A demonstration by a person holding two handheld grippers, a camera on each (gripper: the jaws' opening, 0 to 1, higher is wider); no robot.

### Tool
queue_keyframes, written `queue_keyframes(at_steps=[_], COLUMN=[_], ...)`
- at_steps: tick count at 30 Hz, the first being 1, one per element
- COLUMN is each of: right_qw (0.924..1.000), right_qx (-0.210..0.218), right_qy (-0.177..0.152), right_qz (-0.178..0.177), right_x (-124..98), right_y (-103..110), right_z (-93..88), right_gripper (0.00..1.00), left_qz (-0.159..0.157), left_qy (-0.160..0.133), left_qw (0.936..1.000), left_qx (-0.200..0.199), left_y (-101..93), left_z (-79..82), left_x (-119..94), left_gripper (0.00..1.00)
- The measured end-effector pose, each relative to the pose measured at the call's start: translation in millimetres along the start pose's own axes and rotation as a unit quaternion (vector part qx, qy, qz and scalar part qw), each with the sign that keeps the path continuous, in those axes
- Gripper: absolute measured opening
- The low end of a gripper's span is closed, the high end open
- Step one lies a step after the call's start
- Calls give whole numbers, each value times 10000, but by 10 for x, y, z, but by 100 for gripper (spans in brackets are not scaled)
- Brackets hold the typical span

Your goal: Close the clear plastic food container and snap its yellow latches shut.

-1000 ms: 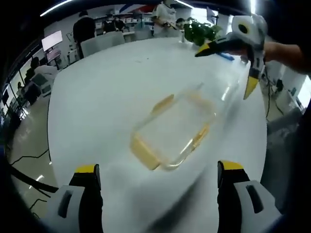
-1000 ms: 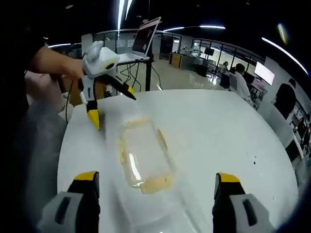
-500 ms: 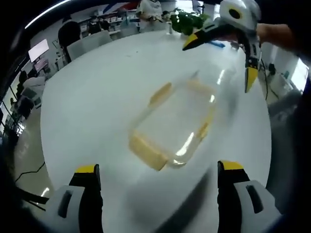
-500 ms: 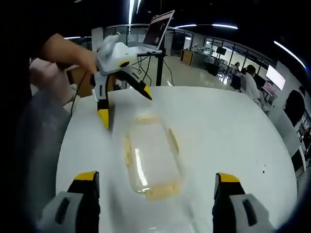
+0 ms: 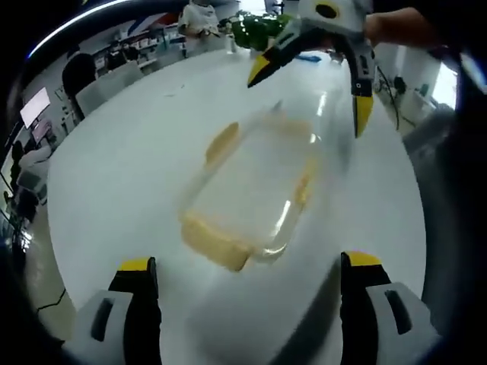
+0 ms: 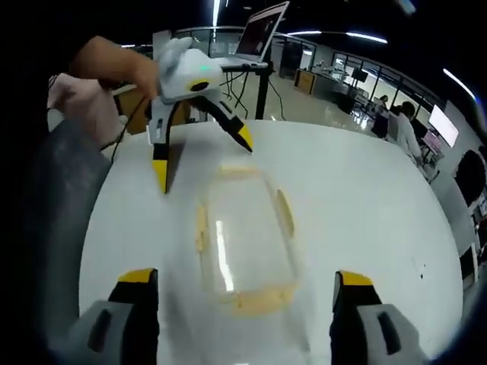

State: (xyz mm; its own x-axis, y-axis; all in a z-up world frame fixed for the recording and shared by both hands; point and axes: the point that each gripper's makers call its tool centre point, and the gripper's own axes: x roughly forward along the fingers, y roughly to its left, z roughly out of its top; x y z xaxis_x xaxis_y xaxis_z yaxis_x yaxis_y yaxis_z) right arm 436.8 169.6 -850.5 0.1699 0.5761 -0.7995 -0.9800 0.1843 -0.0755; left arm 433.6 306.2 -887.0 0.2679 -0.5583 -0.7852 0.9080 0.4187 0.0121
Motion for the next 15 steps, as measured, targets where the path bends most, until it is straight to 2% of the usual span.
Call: queue_keyframes(at_steps=[2, 5, 9, 12, 14, 15], right_qw=[10000, 9995, 9991, 9976, 9977, 9974], right_qx=[-56, 165, 170, 432, 305, 234], right_qy=[53, 129, 301, 357, 421, 503], right_qz=[38, 217, 257, 395, 429, 459], right_x=[29, 81, 106, 119, 126, 135], right_y=[-8, -21, -92, -78, -70, -60], right_z=[-29, -94, -180, -206, -235, -267], right_gripper=[93, 89, 80, 78, 76, 74], left_qz=[-98, -237, -296, -321, -346, -388], left_qy=[-16, 51, -75, -134, -177, -237], left_qw=[9999, 9996, 9992, 9989, 9986, 9982], left_qx=[141, 168, 263, 302, 349, 398], left_y=[-36, -64, -63, -60, -61, -77], left_z=[18, 17, 83, 98, 108, 123], left_x=[37, 110, 133, 145, 149, 141], left_gripper=[98, 99, 99, 99, 98, 95])
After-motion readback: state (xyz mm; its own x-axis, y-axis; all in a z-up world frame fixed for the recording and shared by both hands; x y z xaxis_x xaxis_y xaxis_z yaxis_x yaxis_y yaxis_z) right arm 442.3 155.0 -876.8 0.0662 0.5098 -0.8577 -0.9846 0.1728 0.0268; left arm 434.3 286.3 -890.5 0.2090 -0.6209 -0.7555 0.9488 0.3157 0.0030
